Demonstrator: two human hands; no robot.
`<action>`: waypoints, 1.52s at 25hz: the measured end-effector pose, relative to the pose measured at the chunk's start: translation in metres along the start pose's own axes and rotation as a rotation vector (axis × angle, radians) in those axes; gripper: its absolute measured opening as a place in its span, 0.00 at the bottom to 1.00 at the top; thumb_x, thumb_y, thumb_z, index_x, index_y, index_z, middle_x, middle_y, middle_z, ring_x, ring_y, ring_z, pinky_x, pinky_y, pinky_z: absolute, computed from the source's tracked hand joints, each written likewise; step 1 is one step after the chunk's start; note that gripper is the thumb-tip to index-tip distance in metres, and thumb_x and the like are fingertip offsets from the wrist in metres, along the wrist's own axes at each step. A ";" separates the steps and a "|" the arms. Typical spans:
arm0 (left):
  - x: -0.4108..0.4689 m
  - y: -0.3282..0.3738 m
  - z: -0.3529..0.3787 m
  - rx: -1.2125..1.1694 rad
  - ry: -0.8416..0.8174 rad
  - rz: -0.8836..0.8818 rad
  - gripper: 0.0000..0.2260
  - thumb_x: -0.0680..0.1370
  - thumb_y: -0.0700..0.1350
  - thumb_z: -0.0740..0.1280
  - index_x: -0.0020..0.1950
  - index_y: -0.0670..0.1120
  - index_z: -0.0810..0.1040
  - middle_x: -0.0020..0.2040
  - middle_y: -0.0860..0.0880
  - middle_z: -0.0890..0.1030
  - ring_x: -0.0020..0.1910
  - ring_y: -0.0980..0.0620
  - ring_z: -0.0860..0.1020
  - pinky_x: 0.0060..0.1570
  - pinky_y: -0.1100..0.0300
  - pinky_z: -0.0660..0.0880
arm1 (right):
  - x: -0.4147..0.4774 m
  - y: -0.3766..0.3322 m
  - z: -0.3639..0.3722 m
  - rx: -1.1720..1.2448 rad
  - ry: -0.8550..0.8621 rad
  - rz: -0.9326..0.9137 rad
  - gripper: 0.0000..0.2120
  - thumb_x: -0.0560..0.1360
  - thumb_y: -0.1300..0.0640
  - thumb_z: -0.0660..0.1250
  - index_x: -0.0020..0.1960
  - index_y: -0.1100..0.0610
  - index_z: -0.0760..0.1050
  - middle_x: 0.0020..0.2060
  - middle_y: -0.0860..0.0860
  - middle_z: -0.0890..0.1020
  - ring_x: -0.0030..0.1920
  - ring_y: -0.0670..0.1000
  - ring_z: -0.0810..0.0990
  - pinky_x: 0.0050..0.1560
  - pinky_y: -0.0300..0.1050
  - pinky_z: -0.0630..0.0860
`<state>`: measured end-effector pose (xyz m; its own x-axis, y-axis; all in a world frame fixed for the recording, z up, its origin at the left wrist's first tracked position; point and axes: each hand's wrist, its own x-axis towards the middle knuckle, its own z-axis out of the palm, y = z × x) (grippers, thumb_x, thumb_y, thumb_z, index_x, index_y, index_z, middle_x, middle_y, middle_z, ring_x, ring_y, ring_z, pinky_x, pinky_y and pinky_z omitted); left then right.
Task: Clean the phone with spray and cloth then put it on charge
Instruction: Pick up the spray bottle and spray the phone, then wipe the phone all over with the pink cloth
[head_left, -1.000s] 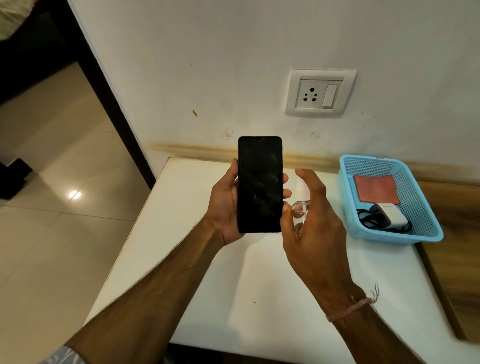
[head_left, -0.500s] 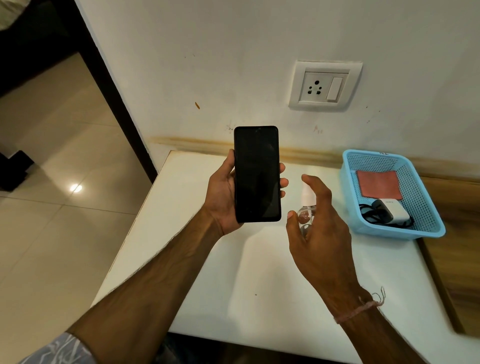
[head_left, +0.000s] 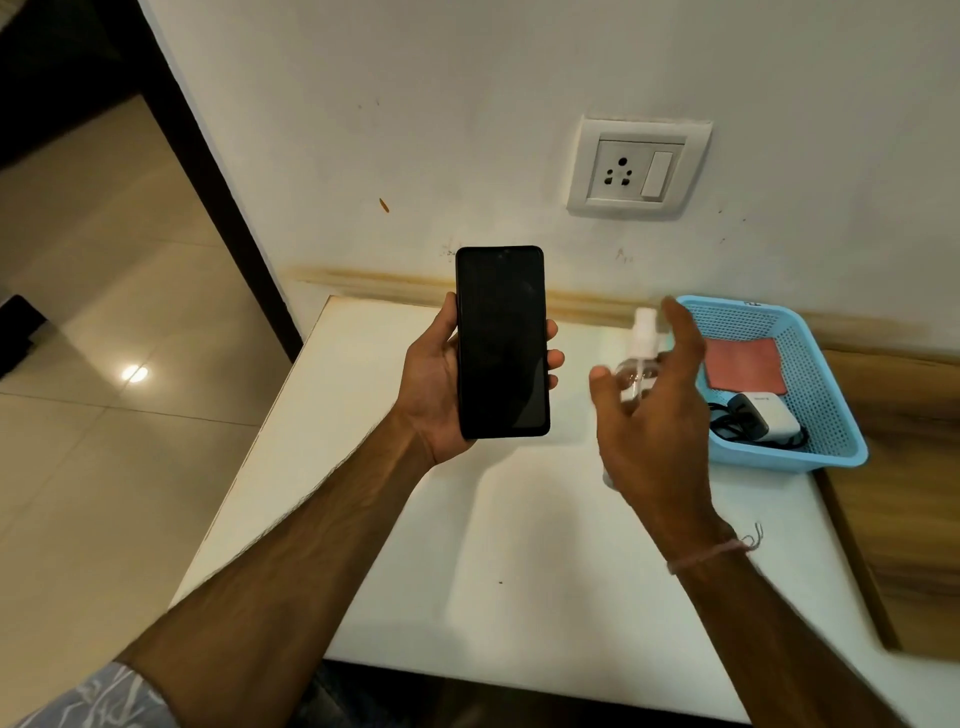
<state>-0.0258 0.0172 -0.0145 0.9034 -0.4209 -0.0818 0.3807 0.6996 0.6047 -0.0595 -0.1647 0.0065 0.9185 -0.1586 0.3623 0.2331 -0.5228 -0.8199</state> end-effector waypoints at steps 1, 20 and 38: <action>0.000 0.000 0.000 0.001 0.000 -0.001 0.34 0.82 0.66 0.51 0.76 0.42 0.70 0.67 0.39 0.76 0.58 0.39 0.78 0.69 0.42 0.69 | 0.011 0.003 0.000 0.065 0.024 0.049 0.29 0.77 0.53 0.67 0.72 0.46 0.56 0.57 0.55 0.77 0.46 0.54 0.82 0.46 0.53 0.83; -0.001 0.000 0.003 0.001 0.038 0.015 0.33 0.83 0.66 0.50 0.74 0.42 0.72 0.66 0.38 0.77 0.58 0.38 0.79 0.65 0.43 0.74 | 0.099 0.087 0.059 -0.082 0.027 -0.001 0.24 0.75 0.56 0.71 0.63 0.62 0.63 0.49 0.55 0.76 0.49 0.48 0.74 0.52 0.43 0.72; 0.001 -0.002 -0.005 0.019 0.012 0.023 0.32 0.82 0.66 0.53 0.74 0.44 0.73 0.70 0.40 0.77 0.63 0.39 0.79 0.64 0.44 0.75 | 0.149 0.131 -0.043 -0.922 -0.359 0.378 0.15 0.75 0.51 0.64 0.55 0.60 0.77 0.50 0.58 0.82 0.53 0.61 0.80 0.56 0.53 0.77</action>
<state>-0.0252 0.0178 -0.0196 0.9144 -0.3975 -0.0767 0.3555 0.6978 0.6219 0.0940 -0.2932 -0.0276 0.9563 -0.2659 -0.1215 -0.2820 -0.9486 -0.1435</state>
